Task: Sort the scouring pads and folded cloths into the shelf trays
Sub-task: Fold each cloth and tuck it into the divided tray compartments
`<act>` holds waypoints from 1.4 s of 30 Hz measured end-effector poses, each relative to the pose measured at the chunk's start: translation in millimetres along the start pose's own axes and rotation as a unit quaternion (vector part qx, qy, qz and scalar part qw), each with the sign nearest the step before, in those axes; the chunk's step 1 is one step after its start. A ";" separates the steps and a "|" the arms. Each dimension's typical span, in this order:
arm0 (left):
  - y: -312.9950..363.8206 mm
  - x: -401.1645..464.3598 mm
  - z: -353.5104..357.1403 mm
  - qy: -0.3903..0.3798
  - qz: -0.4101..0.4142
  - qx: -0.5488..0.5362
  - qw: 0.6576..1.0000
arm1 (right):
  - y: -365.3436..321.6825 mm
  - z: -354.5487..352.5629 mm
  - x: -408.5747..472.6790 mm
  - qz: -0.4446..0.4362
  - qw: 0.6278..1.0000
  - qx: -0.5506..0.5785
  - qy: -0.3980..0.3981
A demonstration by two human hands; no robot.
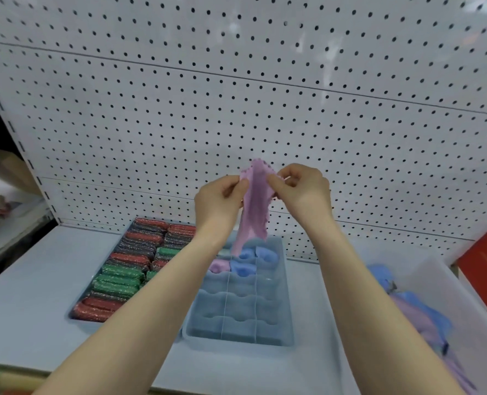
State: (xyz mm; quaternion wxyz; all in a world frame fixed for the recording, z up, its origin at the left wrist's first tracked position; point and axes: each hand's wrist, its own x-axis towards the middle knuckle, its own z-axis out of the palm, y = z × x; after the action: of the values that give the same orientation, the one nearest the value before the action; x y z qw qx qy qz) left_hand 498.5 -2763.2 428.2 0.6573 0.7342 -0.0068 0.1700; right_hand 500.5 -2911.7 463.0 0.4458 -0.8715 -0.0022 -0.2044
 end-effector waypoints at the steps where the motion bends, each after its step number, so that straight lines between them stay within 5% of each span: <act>1: 3.4 -3.8 1.9 -0.008 0.015 -0.004 1.000 | -3.3 -0.4 -2.5 -0.007 0.999 0.047 -0.012; 5: 13.1 -14.3 3.8 -0.033 0.079 -0.025 0.996 | -11.7 -3.3 -5.1 -0.025 0.991 0.133 -0.014; 15: 20.3 -20.8 4.6 -0.058 0.077 -0.082 0.992 | -13.4 -4.2 -10.6 -0.004 0.982 0.188 0.011; 19: 21.6 -18.0 0.0 -0.027 0.068 -0.066 0.995 | -8.0 -9.4 -14.7 -0.016 0.976 0.212 -0.040; 25: 30.8 -8.2 -9.7 -0.089 0.042 -0.125 0.987 | 21.6 -17.6 -13.7 -0.019 0.955 0.266 -0.133; 29: 39.1 -0.2 -14.3 -0.102 0.015 -0.191 0.976 | 39.7 -6.8 -26.3 0.005 0.907 0.306 -0.289; 33: 37.9 4.6 -15.7 -0.073 -0.056 -0.179 0.979 | 37.9 10.0 -33.1 0.043 0.919 0.317 -0.230; 42: -12.2 -17.1 -25.2 -0.230 -0.204 -0.027 0.951 | 56.7 17.3 -45.1 0.158 0.921 0.283 -0.216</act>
State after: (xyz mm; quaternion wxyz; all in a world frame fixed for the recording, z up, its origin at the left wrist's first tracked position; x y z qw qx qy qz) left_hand 479.2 -2740.8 414.0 0.6782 0.7211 -0.0123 -0.1414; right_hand 475.9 -2924.4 393.9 0.6891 -0.7209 -0.0183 0.0715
